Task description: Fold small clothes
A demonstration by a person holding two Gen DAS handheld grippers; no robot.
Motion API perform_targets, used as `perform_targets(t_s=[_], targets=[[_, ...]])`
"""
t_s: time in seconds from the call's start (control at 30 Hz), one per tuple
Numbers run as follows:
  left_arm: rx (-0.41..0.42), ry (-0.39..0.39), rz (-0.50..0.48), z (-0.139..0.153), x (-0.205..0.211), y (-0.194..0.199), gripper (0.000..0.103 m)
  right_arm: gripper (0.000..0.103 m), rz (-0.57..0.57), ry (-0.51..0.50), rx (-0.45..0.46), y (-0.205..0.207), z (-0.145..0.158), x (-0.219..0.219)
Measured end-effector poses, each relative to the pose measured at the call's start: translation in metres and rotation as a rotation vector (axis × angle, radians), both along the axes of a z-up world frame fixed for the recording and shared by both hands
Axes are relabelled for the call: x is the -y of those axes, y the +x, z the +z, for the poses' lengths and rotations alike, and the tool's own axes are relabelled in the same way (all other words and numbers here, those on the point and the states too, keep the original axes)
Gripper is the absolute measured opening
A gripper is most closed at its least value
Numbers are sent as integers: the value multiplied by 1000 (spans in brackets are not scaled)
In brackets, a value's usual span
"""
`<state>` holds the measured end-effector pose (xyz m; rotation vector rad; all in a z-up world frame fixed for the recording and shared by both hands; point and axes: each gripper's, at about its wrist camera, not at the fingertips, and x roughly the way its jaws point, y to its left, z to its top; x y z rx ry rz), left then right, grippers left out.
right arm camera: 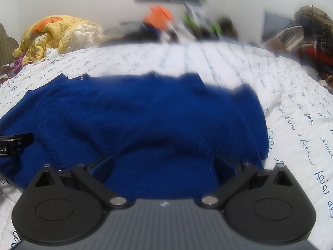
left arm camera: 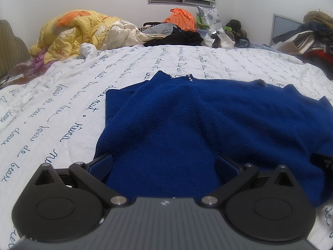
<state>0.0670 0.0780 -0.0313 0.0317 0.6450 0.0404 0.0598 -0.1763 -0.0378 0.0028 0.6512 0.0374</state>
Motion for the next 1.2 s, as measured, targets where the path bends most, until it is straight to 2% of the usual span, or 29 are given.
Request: perform_targets(t_s=[0.4, 0.53, 0.67, 0.77, 0.93, 1.03, 1.2], targets=[[7, 0, -19, 2, -1, -3, 103, 103, 1, 0, 0, 0, 0, 0], [27, -15, -69, 13, -14, -12, 103, 103, 24, 0, 6, -2, 1, 0], [51, -20, -40, 30, -37, -10, 103, 103, 14, 25, 40, -13, 5, -4], [42, -51, -10, 39, -60, 5, 103, 103, 73, 72, 65, -23, 13, -17], [-23, -114, -18, 47, -91, 40, 103, 103, 253, -3, 111, -39, 29, -67], [-59, -95, 21, 49, -96, 53, 103, 103, 351, -79, 122, -46, 31, -102], [-63, -37, 39, 50, -88, 54, 103, 103, 415, -141, 135, -53, 29, -134]])
